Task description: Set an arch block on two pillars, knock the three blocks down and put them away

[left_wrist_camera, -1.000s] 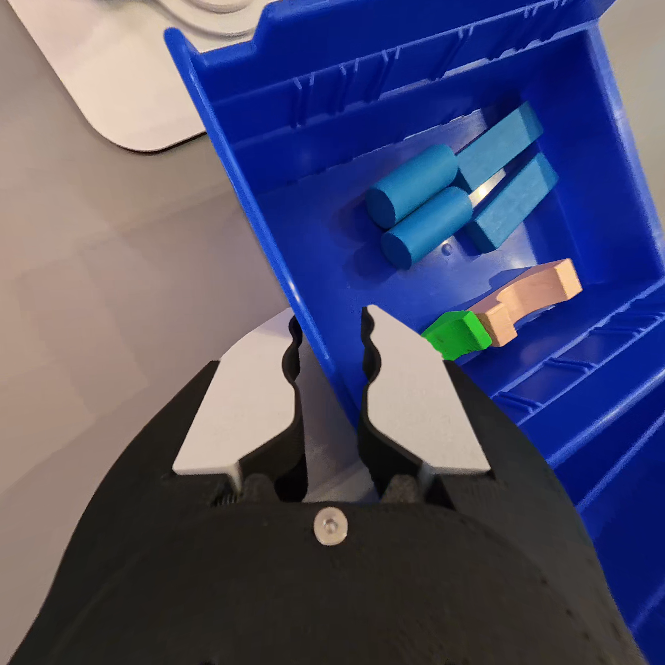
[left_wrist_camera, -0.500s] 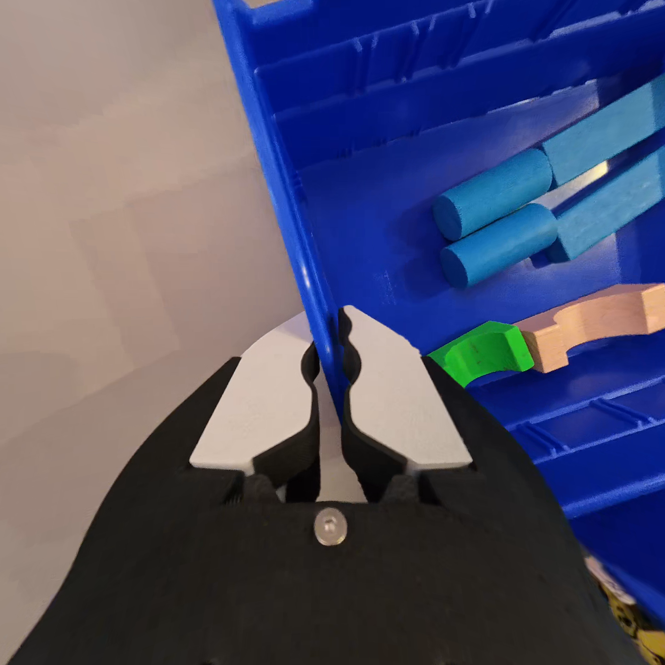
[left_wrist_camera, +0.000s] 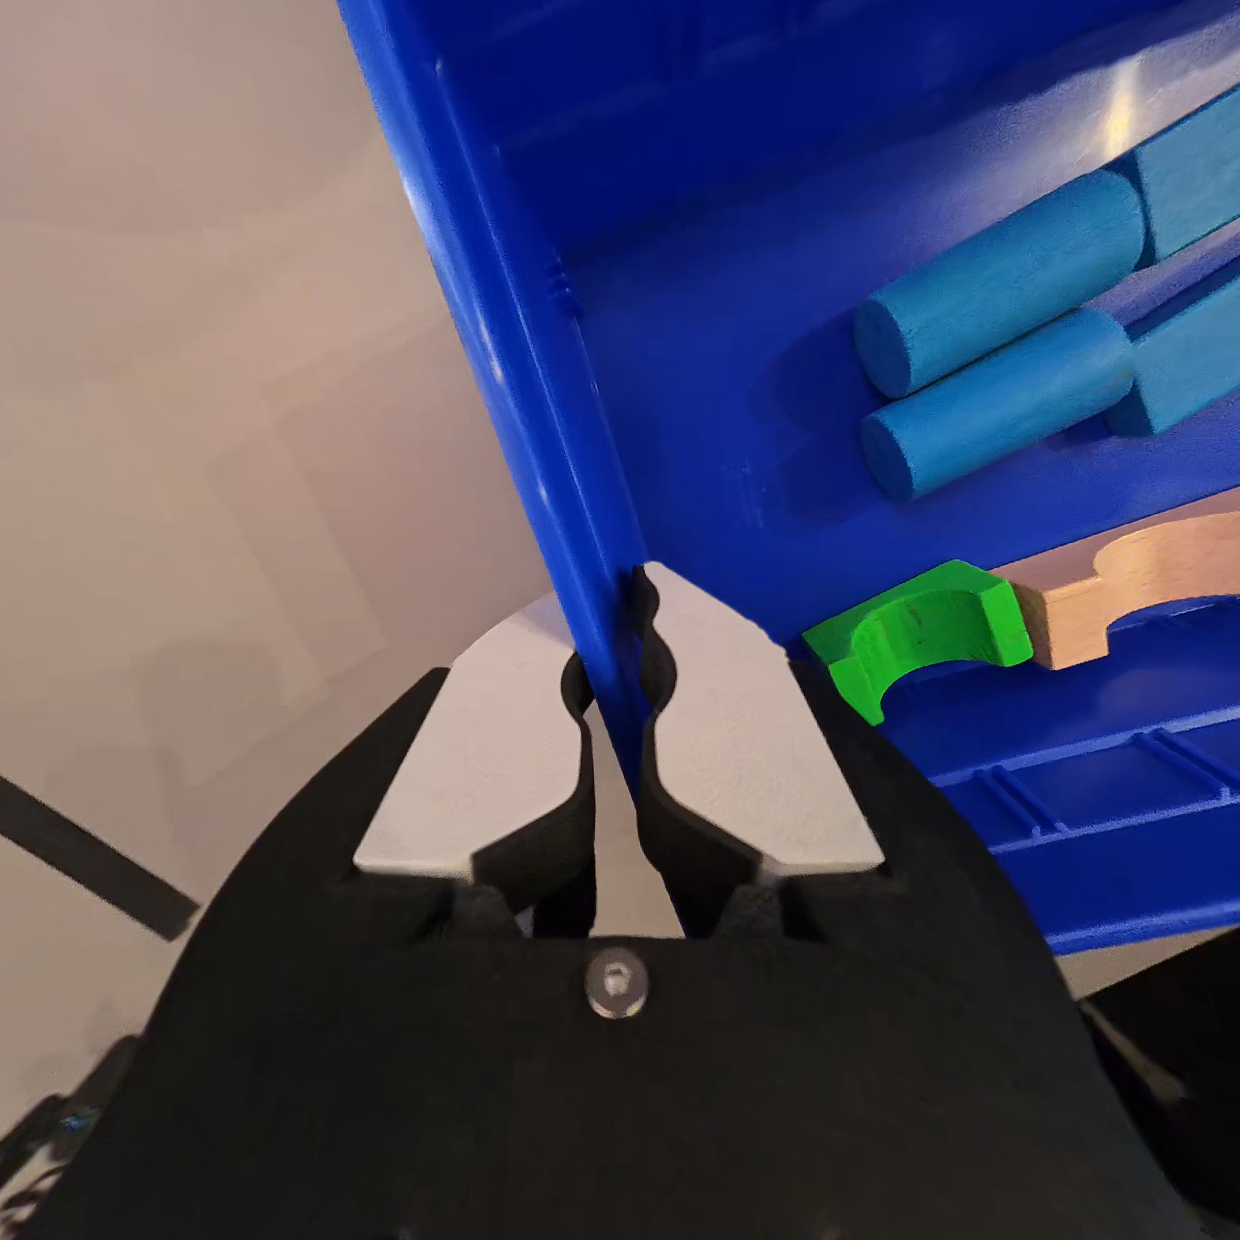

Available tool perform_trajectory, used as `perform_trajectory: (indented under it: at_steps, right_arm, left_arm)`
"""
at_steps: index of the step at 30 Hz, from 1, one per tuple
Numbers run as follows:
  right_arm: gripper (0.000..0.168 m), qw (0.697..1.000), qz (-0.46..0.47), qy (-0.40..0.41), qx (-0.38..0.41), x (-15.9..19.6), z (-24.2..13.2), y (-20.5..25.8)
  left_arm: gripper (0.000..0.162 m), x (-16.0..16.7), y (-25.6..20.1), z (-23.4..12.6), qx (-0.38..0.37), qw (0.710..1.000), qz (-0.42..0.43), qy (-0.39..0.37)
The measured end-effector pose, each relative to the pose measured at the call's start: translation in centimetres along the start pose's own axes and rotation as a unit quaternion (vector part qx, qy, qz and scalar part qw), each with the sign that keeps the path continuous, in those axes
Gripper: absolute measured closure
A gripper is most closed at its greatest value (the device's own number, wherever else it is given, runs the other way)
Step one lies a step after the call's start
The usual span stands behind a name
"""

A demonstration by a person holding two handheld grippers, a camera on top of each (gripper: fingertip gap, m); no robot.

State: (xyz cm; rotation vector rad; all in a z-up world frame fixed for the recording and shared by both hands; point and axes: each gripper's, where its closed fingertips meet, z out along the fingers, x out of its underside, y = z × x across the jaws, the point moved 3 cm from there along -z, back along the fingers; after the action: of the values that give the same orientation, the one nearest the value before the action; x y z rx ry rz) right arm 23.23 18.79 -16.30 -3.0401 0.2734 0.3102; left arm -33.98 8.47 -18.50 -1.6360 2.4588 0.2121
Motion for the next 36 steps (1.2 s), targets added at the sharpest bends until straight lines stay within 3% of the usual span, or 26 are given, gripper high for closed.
perform_trajectory:
  at_steps: [1,9,19,28,36]
  right_arm:
    - [0.158,1.0,-0.011,0.007,-0.002,0.0,0.1,-1.1]
    - [0.156,0.994,-0.057,0.087,0.041,-2.1,1.0,-11.9]
    - [0.152,0.986,-0.083,0.111,0.089,-8.0,2.9,-21.8]
    - [0.145,0.976,-0.137,0.068,0.154,-11.6,4.4,-29.5]
    - [0.145,0.966,-0.185,0.076,0.164,-14.1,5.1,-32.0]
  left_arm:
    - [0.152,0.0,0.7,0.0,-0.001,1.0,0.011,0.01]
    - [0.146,-1.1,7.9,0.4,-0.039,0.991,0.098,0.088]
    - [0.138,-6.8,17.0,1.9,-0.127,0.959,0.184,0.173]
    - [0.134,-12.4,20.7,3.2,-0.169,0.944,0.222,0.176]
    - [0.133,-14.9,22.2,3.7,-0.178,0.942,0.223,0.176]
